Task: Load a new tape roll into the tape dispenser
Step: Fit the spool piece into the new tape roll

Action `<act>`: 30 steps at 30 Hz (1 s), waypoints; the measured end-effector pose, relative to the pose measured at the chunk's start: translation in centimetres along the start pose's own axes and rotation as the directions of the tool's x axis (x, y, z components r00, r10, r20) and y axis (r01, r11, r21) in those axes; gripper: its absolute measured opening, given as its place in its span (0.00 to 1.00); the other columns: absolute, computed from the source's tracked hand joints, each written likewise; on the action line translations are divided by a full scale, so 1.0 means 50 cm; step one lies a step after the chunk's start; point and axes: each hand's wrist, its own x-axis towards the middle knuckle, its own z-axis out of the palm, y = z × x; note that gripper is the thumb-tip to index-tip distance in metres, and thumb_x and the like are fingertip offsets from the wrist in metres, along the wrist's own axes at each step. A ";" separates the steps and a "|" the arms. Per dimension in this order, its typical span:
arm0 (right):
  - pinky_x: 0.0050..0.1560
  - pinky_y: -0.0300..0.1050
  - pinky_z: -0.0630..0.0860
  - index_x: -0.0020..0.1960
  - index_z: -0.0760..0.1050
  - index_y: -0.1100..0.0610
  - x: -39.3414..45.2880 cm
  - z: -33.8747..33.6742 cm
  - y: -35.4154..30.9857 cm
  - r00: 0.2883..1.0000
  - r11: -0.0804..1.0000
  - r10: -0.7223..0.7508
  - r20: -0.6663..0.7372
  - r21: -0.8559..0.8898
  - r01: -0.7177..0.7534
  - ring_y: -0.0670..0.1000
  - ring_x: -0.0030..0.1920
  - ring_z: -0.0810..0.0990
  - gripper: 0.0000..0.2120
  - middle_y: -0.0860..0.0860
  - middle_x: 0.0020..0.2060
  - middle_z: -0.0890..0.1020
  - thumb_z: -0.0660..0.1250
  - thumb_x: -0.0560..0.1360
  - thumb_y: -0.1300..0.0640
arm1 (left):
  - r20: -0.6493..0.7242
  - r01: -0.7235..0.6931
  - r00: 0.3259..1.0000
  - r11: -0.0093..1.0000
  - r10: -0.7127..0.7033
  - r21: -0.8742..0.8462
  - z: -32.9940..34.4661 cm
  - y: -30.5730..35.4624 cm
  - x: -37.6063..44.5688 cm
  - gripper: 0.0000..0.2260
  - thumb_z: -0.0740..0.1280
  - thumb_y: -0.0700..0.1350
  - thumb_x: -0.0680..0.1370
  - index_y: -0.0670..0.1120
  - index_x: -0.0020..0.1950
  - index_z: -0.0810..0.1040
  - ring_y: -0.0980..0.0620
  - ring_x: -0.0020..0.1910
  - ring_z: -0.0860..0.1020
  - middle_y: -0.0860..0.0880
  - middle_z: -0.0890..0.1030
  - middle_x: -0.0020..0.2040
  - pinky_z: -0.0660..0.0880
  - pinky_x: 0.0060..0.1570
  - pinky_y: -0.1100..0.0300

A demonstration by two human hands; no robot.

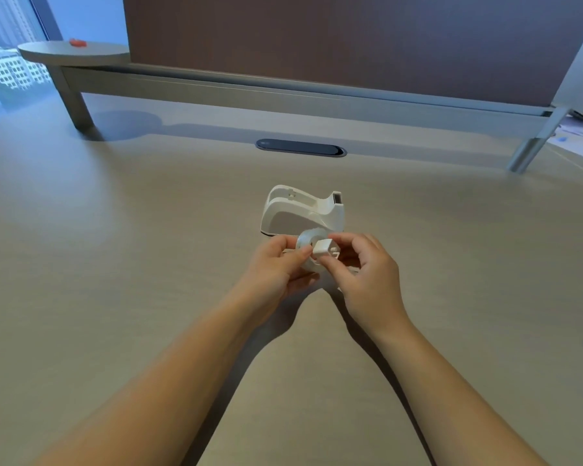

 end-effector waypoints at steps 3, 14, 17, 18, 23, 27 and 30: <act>0.45 0.22 0.70 0.52 0.76 0.60 0.001 0.000 0.000 0.996 0.993 -0.089 0.000 -0.073 0.089 0.38 0.41 0.73 0.10 0.47 0.43 0.75 0.66 0.71 0.60 | 0.015 -0.006 1.000 1.000 0.006 0.001 -0.002 -0.001 0.000 0.04 0.58 0.42 0.76 0.46 0.44 0.72 0.51 0.46 0.77 0.45 0.77 0.45 0.78 0.42 0.63; 0.43 0.23 0.69 0.51 0.75 0.63 0.002 0.003 -0.009 0.991 0.980 -0.128 -0.028 -0.155 0.123 0.45 0.40 0.72 0.13 0.52 0.43 0.75 0.63 0.70 0.56 | 0.018 -0.078 0.997 0.997 0.078 -0.002 0.004 0.001 -0.005 0.05 0.57 0.40 0.76 0.44 0.42 0.71 0.50 0.44 0.77 0.44 0.77 0.41 0.78 0.46 0.61; 0.37 0.26 0.70 0.51 0.75 0.63 0.002 0.004 -0.010 0.988 0.968 -0.152 -0.013 -0.202 0.147 0.46 0.41 0.72 0.14 0.57 0.44 0.78 0.62 0.70 0.56 | 0.012 -0.109 0.994 0.994 0.109 0.015 0.004 0.000 -0.007 0.05 0.57 0.40 0.76 0.44 0.42 0.71 0.50 0.44 0.78 0.43 0.77 0.41 0.78 0.47 0.60; 0.35 0.25 0.68 0.51 0.75 0.63 0.002 0.005 -0.011 0.986 0.962 -0.164 -0.008 -0.223 0.158 0.46 0.42 0.72 0.13 0.59 0.45 0.79 0.62 0.70 0.57 | 0.010 -0.118 0.993 0.993 0.118 0.026 0.003 0.000 -0.008 0.05 0.57 0.39 0.76 0.44 0.42 0.71 0.50 0.43 0.78 0.43 0.77 0.40 0.78 0.46 0.61; 0.31 0.20 0.64 0.48 0.75 0.64 0.001 0.005 -0.015 0.976 0.920 -0.217 0.020 -0.331 0.211 0.48 0.37 0.72 0.10 0.61 0.41 0.80 0.64 0.70 0.60 | -0.003 -0.143 0.990 0.985 0.144 0.096 0.004 0.003 -0.006 0.05 0.58 0.38 0.75 0.43 0.41 0.71 0.51 0.41 0.77 0.43 0.76 0.39 0.78 0.43 0.64; 0.33 0.20 0.66 0.48 0.75 0.64 0.002 0.005 -0.018 0.975 0.927 -0.220 -0.018 -0.314 0.204 0.49 0.37 0.73 0.10 0.61 0.41 0.80 0.63 0.70 0.59 | 0.009 -0.155 0.988 0.985 0.154 0.070 0.007 0.005 -0.009 0.06 0.58 0.38 0.76 0.44 0.40 0.72 0.54 0.38 0.79 0.44 0.77 0.37 0.79 0.43 0.63; 0.30 0.21 0.61 0.47 0.74 0.65 0.002 0.005 -0.025 0.970 0.911 -0.241 -0.002 -0.345 0.226 0.51 0.35 0.75 0.12 0.61 0.39 0.80 0.60 0.71 0.56 | 0.017 -0.168 0.986 0.984 0.167 0.061 0.012 0.010 -0.014 0.07 0.58 0.38 0.75 0.44 0.39 0.72 0.57 0.34 0.80 0.45 0.78 0.36 0.79 0.40 0.66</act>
